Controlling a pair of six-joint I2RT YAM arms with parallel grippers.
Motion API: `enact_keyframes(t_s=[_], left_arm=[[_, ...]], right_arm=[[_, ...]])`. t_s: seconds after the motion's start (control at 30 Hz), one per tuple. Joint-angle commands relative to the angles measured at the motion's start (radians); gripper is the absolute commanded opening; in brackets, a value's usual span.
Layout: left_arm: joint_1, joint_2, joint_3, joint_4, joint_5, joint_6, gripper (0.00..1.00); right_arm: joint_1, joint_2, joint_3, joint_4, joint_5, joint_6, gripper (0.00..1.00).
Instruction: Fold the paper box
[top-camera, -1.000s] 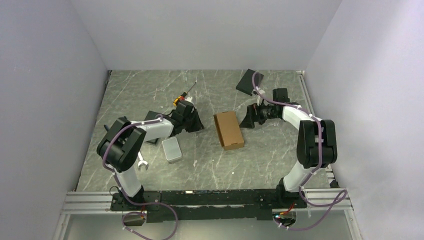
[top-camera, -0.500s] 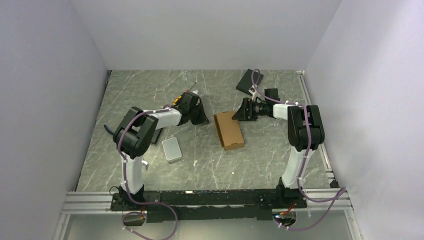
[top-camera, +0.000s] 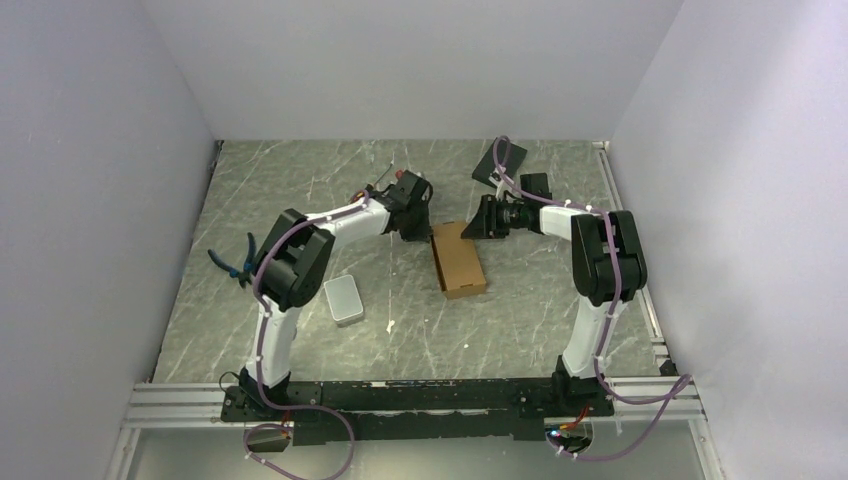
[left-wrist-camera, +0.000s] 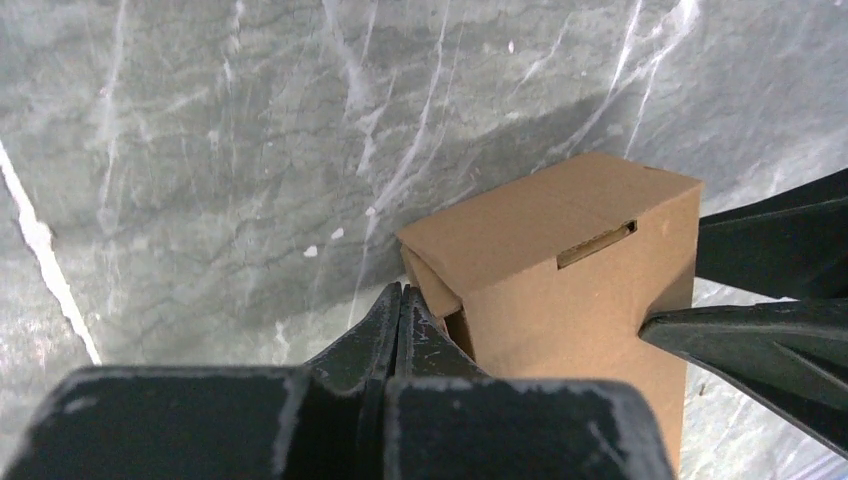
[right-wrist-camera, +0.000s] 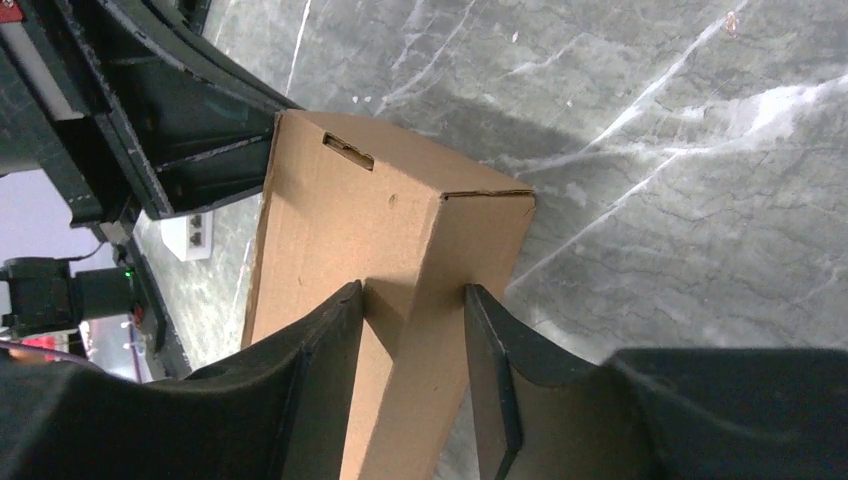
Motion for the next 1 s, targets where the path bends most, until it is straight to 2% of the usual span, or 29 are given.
enact_keyframes(t_s=[0.0, 0.1, 0.17, 0.23, 0.33, 0.43, 0.53, 0.7, 0.97], left_arm=[[-0.058, -0.028, 0.044, -0.067, -0.084, -0.038, 0.00], [-0.057, -0.125, -0.046, -0.065, -0.230, -0.031, 0.00], [-0.051, -0.202, -0.130, -0.015, -0.250, -0.015, 0.01], [-0.048, -0.276, -0.208, 0.053, -0.242, 0.008, 0.04], [-0.048, -0.370, -0.325, 0.160, -0.191, 0.050, 0.19], [-0.049, -0.456, -0.473, 0.278, -0.102, 0.056, 0.22], [-0.048, -0.504, -0.568, 0.356, -0.001, 0.013, 0.16], [-0.094, -0.507, -0.605, 0.311, 0.037, -0.092, 0.02], [-0.202, -0.407, -0.543, 0.311, 0.021, -0.132, 0.00]], right_arm=[[0.022, -0.035, 0.010, -0.025, 0.057, -0.060, 0.48], [-0.002, -0.076, 0.016, -0.052, 0.064, -0.100, 0.60], [-0.020, -0.117, 0.001, -0.048, 0.061, -0.119, 0.67], [-0.032, -0.151, -0.014, -0.043, 0.039, -0.132, 0.72], [-0.049, -0.181, -0.035, -0.022, -0.021, -0.130, 0.78], [-0.067, -0.182, -0.053, -0.018, -0.079, -0.134, 0.79], [-0.077, -0.171, -0.058, -0.063, -0.121, -0.171, 0.78], [-0.077, -0.176, -0.094, -0.144, -0.139, -0.273, 0.75], [-0.076, -0.130, -0.115, -0.151, -0.142, -0.278, 0.75]])
